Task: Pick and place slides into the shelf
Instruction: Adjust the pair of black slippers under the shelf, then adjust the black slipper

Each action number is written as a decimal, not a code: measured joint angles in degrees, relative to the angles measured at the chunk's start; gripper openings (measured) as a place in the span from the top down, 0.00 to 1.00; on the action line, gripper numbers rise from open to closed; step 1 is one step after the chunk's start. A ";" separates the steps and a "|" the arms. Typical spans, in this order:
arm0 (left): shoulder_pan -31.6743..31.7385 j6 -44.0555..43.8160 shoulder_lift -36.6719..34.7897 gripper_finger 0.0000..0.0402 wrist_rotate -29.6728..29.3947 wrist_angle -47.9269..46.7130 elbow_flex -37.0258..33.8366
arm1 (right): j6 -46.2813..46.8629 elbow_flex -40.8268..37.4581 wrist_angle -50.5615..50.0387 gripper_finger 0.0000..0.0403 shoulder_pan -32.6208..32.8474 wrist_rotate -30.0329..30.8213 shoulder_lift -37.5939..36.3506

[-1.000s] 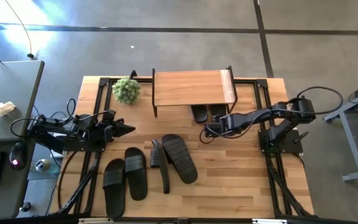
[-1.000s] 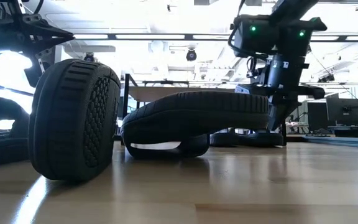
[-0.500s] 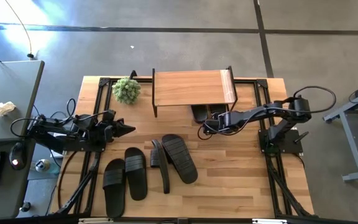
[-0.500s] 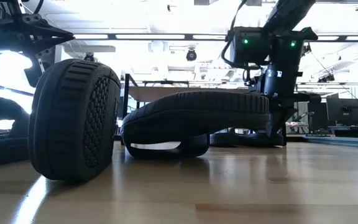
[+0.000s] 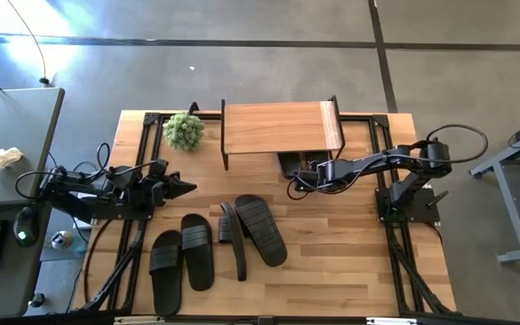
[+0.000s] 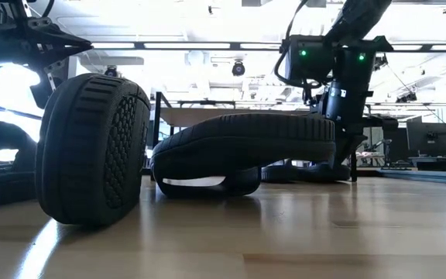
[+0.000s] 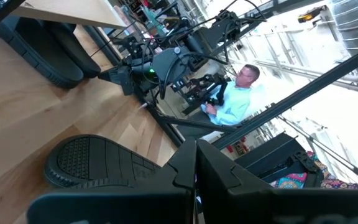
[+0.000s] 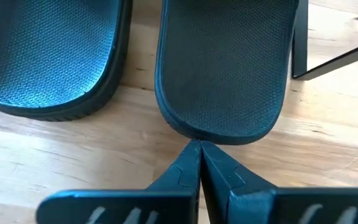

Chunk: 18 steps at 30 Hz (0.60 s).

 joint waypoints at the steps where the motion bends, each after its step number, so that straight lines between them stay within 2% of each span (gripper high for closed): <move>1: 0.01 0.02 -0.02 1.00 0.00 -0.02 -0.01 | -0.18 0.02 0.00 1.00 0.38 0.06 0.00; 11: 0.01 0.00 0.00 1.00 -0.02 0.00 -0.01 | -0.47 0.09 2.39 1.00 8.07 0.83 -5.28; 15: -0.01 -0.03 0.00 1.00 -0.02 0.14 -0.01 | -5.10 0.11 10.30 1.00 13.10 0.08 -10.28; 18: 0.01 -0.04 0.00 1.00 0.00 0.63 -0.01 | -11.35 0.13 21.59 1.00 16.87 -2.74 -14.48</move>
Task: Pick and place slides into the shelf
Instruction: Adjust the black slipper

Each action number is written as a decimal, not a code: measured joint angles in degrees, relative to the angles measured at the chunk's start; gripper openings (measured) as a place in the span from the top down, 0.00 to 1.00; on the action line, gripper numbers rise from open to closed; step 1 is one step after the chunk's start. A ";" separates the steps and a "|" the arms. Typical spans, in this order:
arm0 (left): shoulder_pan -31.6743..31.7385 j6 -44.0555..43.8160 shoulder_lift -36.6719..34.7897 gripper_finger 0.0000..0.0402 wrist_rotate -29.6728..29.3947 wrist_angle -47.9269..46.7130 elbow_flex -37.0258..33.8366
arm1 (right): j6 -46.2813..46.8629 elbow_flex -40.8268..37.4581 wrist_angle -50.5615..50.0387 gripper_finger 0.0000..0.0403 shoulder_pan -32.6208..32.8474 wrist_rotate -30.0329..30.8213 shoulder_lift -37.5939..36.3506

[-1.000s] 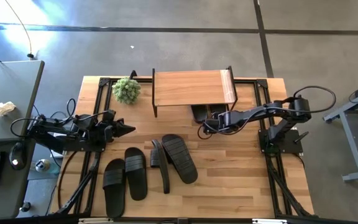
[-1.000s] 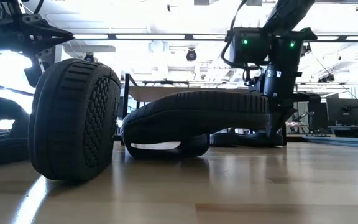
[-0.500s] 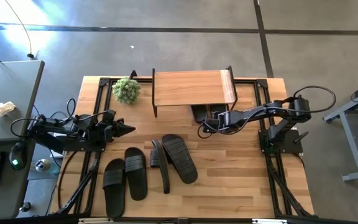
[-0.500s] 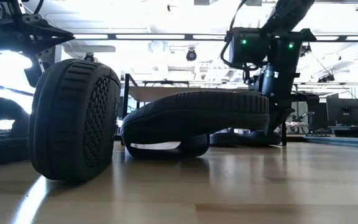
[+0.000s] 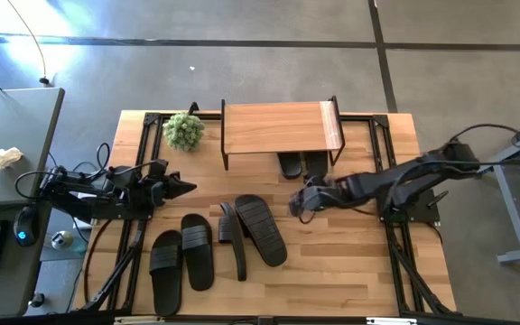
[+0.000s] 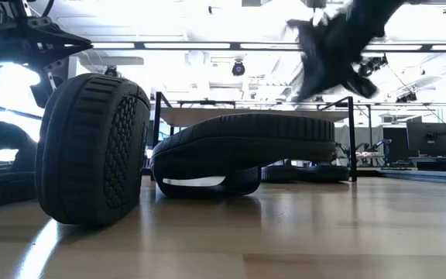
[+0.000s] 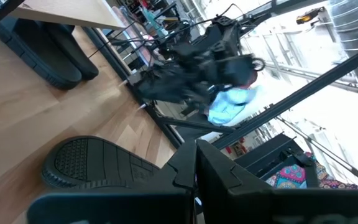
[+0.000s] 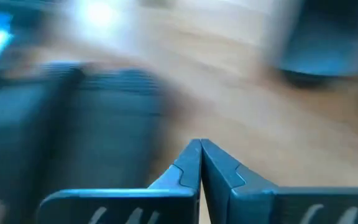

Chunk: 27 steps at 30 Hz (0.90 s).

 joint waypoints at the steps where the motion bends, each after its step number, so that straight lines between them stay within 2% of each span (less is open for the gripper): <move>1: -0.01 0.01 -0.02 1.00 0.00 0.28 0.00 | -2.22 0.00 4.25 1.00 1.19 -1.39 -1.34; 3: 0.00 0.01 -0.02 1.00 0.10 0.55 0.00 | -5.92 0.02 13.86 1.00 3.48 -3.62 -3.41; 9: -0.02 0.02 -0.02 1.00 3.30 4.55 0.01 | -16.64 0.09 41.01 1.00 9.83 -4.58 -5.50; 13: -0.02 0.03 -0.02 1.00 7.02 10.69 0.00 | -26.34 0.11 51.42 1.00 13.42 -5.23 -4.83; 18: -0.02 0.01 -0.02 1.00 8.41 17.20 0.00 | -31.78 3.11 45.24 1.00 17.35 -2.21 -4.66; 24: -0.02 0.03 -0.02 1.00 8.18 22.29 0.00 | -35.56 12.97 29.63 1.00 21.92 -2.24 -4.03; 27: -0.01 0.03 -0.02 1.00 7.93 23.34 0.00 | -38.21 19.63 18.48 1.00 24.77 -1.93 -2.31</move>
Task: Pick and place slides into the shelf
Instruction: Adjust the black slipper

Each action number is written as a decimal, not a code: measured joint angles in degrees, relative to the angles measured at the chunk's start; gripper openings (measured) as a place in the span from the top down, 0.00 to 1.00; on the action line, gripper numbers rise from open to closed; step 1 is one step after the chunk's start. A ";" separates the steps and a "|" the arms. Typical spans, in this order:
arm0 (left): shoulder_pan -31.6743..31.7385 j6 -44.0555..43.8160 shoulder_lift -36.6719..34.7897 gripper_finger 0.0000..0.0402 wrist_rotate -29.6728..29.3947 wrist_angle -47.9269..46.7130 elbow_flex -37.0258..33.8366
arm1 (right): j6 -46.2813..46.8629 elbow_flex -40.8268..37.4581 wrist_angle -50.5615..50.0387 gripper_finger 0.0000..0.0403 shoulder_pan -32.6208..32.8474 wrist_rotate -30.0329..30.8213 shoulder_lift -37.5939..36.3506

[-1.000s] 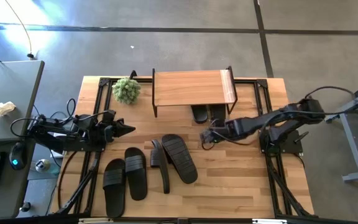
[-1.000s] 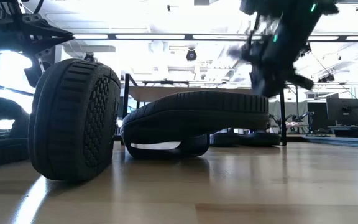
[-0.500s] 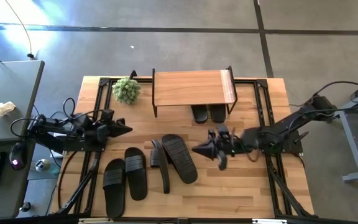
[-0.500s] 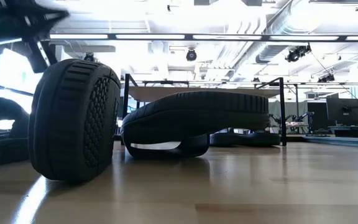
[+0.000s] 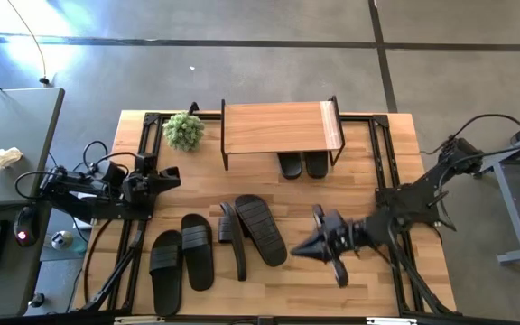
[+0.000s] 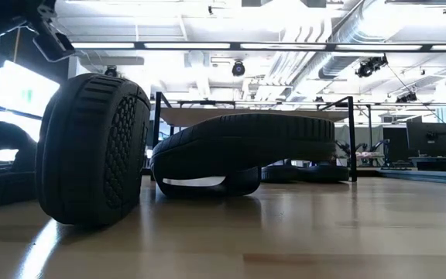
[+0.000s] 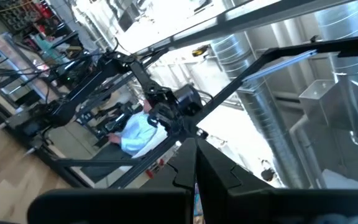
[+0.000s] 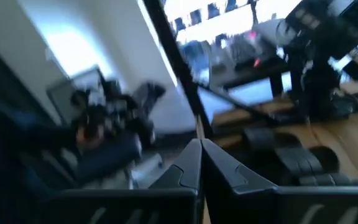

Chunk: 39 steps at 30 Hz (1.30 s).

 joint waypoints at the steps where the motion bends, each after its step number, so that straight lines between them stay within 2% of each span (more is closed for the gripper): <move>1: 0.00 0.00 0.00 1.00 0.00 -0.03 0.00 | 0.07 2.48 -4.72 1.00 0.84 0.57 0.84; 9: 0.00 -0.85 0.00 1.00 -0.17 0.09 0.00 | 4.42 24.99 -38.84 1.00 6.68 1.12 13.11; 13: 0.01 -1.51 0.00 1.00 -0.17 0.09 0.00 | 7.35 36.63 -59.97 1.00 8.43 1.84 20.86; 16: 0.00 -1.51 0.00 1.00 -0.20 0.09 0.00 | 10.27 42.35 -72.94 1.00 9.23 3.10 26.65; 18: 0.00 -1.53 0.00 1.00 -0.20 0.09 0.00 | 10.47 44.24 -78.08 1.00 9.41 2.50 29.97; 23: 0.00 -1.68 0.00 1.00 -0.20 0.07 0.00 | 10.55 44.81 -80.60 0.99 9.62 0.82 36.95; 27: 0.00 -1.64 0.00 1.00 -0.15 -1.04 0.00 | 10.48 44.81 -80.58 0.91 9.60 2.33 41.56; 30: 0.01 -1.68 0.00 1.00 0.72 -2.56 0.02 | 10.45 44.81 -80.16 0.78 9.54 8.31 44.14; 35: 0.00 -2.28 0.00 1.00 2.38 -4.88 0.02 | 9.50 44.90 -77.29 0.59 9.32 24.48 48.51; 37: 0.00 -3.14 0.01 1.00 2.45 -6.20 0.02 | 7.29 44.90 -75.64 0.55 9.07 27.02 50.57; 39: 0.00 -3.21 0.02 1.00 2.69 -6.73 0.02 | 5.30 44.90 -73.75 0.52 8.74 26.70 52.73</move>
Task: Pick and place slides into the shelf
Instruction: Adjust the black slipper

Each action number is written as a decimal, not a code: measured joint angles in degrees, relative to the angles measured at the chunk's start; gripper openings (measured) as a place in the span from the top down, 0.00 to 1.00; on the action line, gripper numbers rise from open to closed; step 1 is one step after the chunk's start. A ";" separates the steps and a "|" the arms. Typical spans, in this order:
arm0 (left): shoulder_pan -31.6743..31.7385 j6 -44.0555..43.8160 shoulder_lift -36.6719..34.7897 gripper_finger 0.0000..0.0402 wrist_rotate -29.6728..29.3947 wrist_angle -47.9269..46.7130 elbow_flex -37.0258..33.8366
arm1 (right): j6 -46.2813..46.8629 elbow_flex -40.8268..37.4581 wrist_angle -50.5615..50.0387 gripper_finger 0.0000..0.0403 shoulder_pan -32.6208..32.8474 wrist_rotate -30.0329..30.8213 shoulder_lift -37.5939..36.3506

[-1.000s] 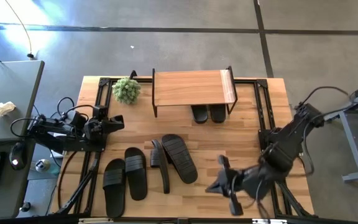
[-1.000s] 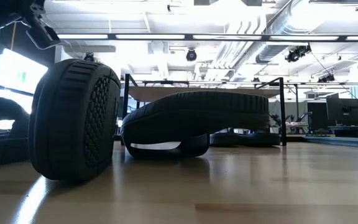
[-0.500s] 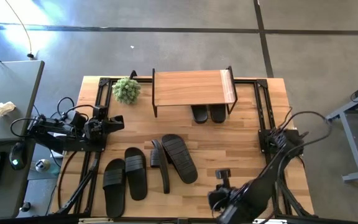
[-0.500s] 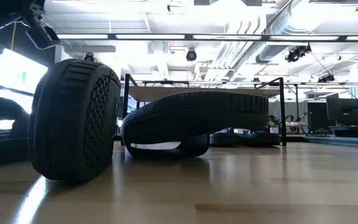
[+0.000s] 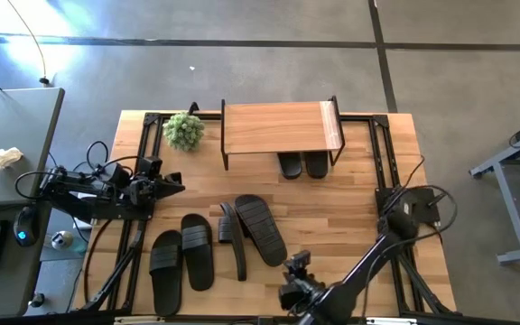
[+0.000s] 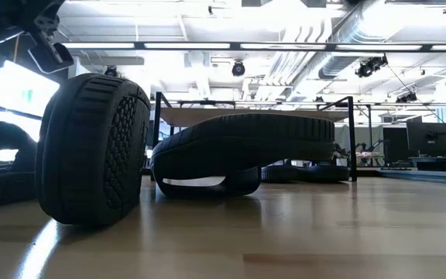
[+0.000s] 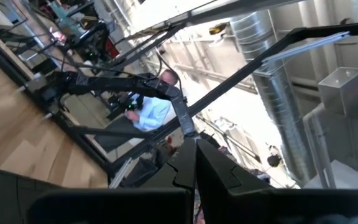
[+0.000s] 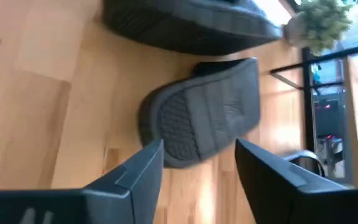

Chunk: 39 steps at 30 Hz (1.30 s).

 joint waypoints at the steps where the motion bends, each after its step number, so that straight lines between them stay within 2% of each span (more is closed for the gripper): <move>1: 0.00 -0.04 -0.02 1.00 0.24 -0.28 -0.02 | -0.78 0.00 1.19 0.51 -0.25 -0.44 0.99; 8: 0.00 -0.17 -0.02 1.00 2.42 -1.44 0.00 | -1.34 -0.02 4.40 0.50 -0.58 -1.88 5.65; 17: 0.00 0.07 0.00 1.00 2.75 -2.00 0.00 | -3.79 -0.02 3.08 0.50 -2.51 -0.19 5.92; 25: 0.00 0.09 0.00 1.00 2.94 -3.84 0.00 | -3.68 -0.04 3.30 0.50 -5.46 -2.11 5.92; 35: 0.02 0.22 -0.02 1.00 2.92 -4.70 0.00 | -7.16 0.08 5.85 0.50 -5.49 -9.61 5.94; 39: 0.01 0.22 -0.02 1.00 2.92 -5.10 -0.01 | -7.13 -0.48 5.19 0.50 -5.43 -5.72 5.94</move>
